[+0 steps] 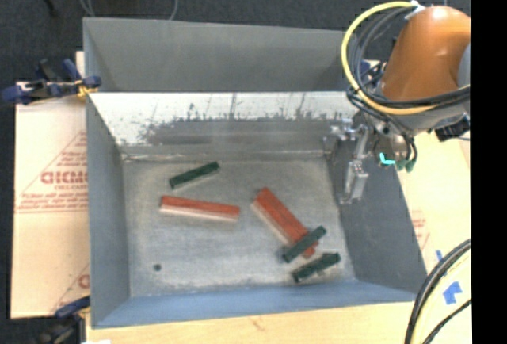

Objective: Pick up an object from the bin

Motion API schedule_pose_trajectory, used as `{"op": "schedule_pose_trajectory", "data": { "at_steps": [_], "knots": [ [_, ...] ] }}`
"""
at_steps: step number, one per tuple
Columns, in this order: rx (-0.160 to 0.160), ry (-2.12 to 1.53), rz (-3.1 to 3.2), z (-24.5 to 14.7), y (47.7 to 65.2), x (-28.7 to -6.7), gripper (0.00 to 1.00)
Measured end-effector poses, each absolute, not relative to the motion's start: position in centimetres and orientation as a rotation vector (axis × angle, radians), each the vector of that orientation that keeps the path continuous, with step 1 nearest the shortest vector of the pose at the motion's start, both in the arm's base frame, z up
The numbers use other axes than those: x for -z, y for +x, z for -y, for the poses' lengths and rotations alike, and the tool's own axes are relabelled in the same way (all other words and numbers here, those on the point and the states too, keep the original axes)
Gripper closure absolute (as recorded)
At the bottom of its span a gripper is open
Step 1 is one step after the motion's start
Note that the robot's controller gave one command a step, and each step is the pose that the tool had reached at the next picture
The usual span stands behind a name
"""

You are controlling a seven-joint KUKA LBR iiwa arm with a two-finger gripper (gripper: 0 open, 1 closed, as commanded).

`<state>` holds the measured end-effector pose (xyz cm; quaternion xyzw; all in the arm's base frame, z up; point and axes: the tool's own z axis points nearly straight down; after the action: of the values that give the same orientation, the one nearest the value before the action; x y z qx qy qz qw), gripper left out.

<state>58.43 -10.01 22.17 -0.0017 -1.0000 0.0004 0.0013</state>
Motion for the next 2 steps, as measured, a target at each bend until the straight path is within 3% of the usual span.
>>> {"op": "schedule_pose_trajectory", "data": {
  "at_steps": [1,2],
  "knots": [
    [-0.003,-0.002,3.146,10.0,58.6,-22.6,0.00],
    [-0.001,-0.044,3.151,7.5,58.6,-15.8,0.00]
  ]
}}
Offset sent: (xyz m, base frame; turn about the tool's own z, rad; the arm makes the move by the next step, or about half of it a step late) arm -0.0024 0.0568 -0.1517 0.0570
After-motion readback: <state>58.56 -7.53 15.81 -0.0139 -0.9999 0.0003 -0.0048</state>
